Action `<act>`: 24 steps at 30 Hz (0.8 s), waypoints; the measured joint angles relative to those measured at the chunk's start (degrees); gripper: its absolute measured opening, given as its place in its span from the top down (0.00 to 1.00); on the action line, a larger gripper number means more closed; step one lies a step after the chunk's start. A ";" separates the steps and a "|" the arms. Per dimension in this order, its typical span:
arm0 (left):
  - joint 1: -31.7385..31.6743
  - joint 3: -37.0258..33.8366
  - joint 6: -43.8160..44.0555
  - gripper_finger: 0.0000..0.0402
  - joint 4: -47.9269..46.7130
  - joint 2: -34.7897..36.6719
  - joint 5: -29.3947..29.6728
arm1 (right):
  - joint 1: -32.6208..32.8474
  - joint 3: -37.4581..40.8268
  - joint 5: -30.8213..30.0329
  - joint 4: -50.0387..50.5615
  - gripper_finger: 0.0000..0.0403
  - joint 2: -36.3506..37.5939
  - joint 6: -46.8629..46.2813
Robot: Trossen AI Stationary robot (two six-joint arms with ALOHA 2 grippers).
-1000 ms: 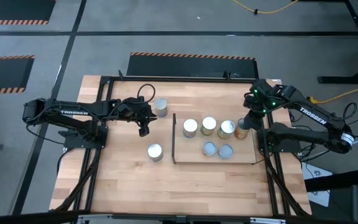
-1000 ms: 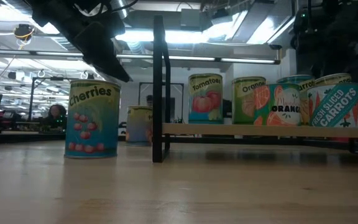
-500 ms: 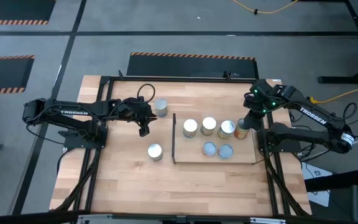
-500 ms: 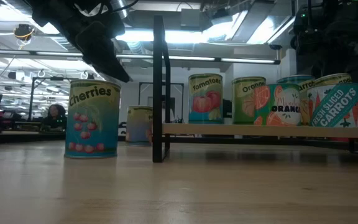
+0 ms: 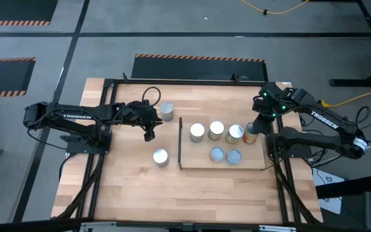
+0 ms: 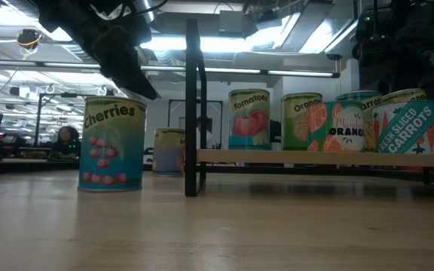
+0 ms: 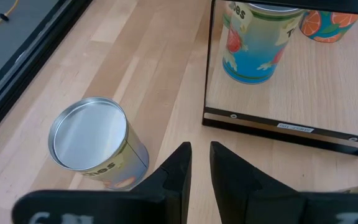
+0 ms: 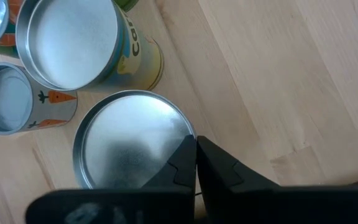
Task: Pick and place cans onto a shelf
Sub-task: Put the canned pineapple on the shelf
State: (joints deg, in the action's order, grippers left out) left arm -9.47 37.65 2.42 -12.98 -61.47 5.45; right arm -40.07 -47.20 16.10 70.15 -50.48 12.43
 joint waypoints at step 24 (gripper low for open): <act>-0.01 0.00 0.02 0.87 -0.01 0.00 0.00 | 0.02 -0.02 -1.93 0.00 0.85 -0.04 1.85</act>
State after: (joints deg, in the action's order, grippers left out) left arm -9.47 37.65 2.43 -12.99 -61.47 5.45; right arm -40.05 -47.22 14.17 70.15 -50.52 14.28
